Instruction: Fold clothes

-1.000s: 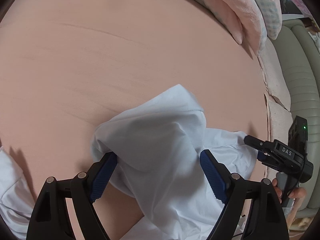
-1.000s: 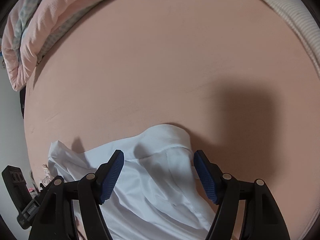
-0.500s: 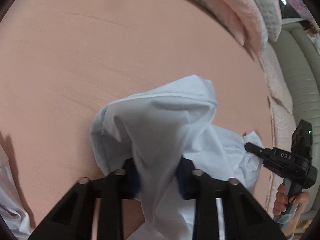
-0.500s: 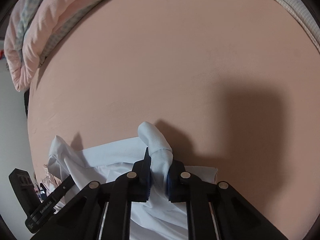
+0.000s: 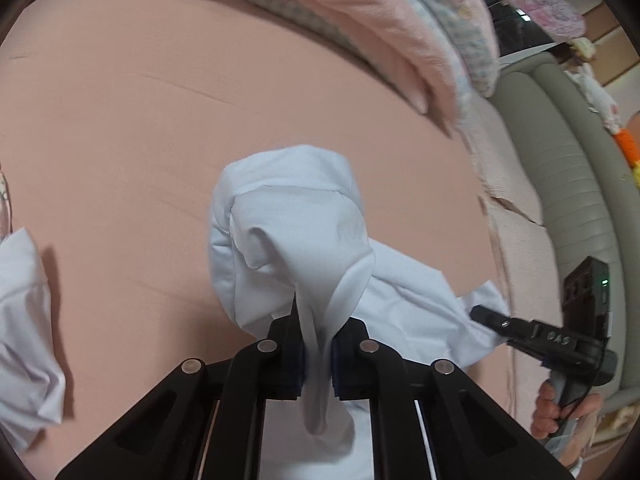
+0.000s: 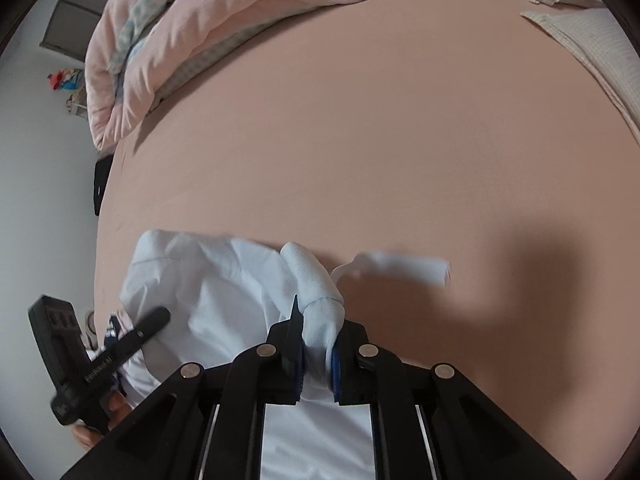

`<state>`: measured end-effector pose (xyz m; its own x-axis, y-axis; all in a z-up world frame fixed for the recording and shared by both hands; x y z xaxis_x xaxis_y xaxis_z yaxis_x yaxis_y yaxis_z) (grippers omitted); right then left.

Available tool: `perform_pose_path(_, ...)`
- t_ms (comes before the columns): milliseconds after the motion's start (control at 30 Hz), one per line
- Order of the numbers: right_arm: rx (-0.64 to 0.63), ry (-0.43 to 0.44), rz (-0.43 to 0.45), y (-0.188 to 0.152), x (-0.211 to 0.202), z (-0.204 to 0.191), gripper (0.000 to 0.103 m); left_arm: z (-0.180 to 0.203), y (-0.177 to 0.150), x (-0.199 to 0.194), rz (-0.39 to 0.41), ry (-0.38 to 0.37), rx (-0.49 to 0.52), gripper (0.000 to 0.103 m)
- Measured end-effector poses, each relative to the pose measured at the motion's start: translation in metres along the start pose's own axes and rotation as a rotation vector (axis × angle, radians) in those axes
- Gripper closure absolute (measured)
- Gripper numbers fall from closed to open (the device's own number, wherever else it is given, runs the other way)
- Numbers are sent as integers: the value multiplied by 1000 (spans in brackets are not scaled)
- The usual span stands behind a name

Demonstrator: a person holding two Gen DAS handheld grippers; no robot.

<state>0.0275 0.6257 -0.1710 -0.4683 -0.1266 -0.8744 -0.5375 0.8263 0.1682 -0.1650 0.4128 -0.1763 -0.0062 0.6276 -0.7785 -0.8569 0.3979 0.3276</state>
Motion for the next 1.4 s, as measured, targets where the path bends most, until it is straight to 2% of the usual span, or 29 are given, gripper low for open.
perform_pose_path(167, -36, 13, 5, -44, -13, -9, 96, 23, -7, -1, -11, -9, 10, 95)
perform_pose_path(300, -73, 1, 9, -71, -23, -11, 96, 22, -27, -1, -27, -29, -7, 95)
perform_pose_path(400, -129, -40, -11, -93, -16, -18, 96, 19, -43, 0, -40, -33, -11, 95)
perform_pose_path(700, -111, -101, 49, -153, -34, 13, 96, 9, -91, 4, -79, -43, -25, 95)
perform_pose_path(800, -103, -121, 70, -173, -40, 23, 96, 7, -103, -2, -70, -30, -11, 95)
perform_pose_path(967, -115, -147, 126, -190, -43, 29, 95, 6, -121, -13, -49, 9, 35, 95)
perform_pose_path(1067, -102, -173, 124, -194, -38, 37, 95, 7, -131, -12, -51, 50, 78, 95)
perform_pose_path(1233, -13, -90, 170, -209, -46, 58, 94, 5, -137, -12, -47, 49, 101, 94)
perform_pose_path(1400, 85, -64, 172, -209, -44, 67, 91, 0, -138, -9, -91, 32, 100, 91)
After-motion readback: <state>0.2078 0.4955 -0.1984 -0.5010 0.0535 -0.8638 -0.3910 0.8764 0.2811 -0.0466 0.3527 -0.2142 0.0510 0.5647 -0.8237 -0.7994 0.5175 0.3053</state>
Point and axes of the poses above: each gripper's, at about its wrist camera, not at the fingertips, and x roughly the way its jaws point, z to its right, y to its top, the point moved 2 cm from there along x, roughly the way its jaws point, and after that the axes turned 3 degrees about -y, right-handed, at the moved point
